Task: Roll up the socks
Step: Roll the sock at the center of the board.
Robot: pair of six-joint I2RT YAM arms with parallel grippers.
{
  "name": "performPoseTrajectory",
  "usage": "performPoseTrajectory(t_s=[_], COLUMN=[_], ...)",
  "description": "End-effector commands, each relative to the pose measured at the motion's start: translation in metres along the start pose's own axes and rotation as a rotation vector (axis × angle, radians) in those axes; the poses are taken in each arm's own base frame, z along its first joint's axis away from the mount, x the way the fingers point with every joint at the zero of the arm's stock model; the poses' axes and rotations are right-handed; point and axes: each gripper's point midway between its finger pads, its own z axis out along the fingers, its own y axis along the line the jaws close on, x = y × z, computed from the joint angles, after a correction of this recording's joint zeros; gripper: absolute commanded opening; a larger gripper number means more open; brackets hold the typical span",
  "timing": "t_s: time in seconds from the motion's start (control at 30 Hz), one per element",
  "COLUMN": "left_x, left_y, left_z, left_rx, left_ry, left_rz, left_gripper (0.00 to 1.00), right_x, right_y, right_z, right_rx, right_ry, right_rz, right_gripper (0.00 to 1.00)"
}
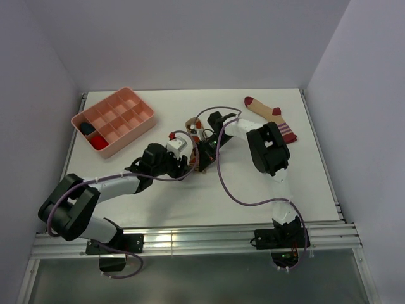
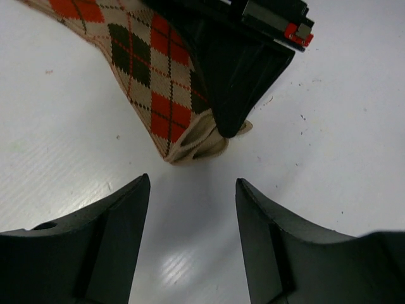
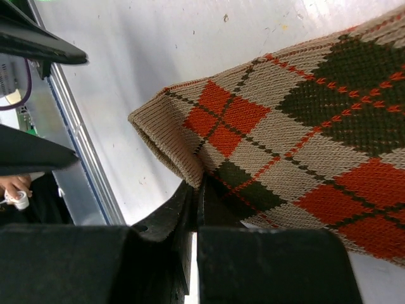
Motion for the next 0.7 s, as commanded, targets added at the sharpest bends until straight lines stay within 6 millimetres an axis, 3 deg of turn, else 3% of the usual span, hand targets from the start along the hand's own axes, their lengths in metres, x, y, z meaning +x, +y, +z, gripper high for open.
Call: performPoseTrajectory(t_s=[0.0,0.13,0.3,0.67], left_x=[-0.044,-0.05,-0.036,-0.018], left_y=[-0.006,-0.009,-0.015,-0.025], left_z=[0.014,0.02,0.032,0.029], left_rx=[0.027,0.051,0.114,0.206], left_ry=[-0.123,-0.145,-0.074,-0.045], left_rz=[0.093,0.131,0.15,0.178], left_gripper=[0.63,0.64,0.64,0.65], right_x=[0.01,0.01,0.009,0.01], right_y=[-0.01,-0.008,-0.008,-0.011], right_z=[0.0,-0.001,-0.001,0.001], right_rx=[0.031,0.028,0.029,0.034], right_ry=[0.043,0.042,0.04,0.044], right_rz=[0.004,0.001,0.008,0.013], right_gripper=[0.0,0.0,0.0,0.0])
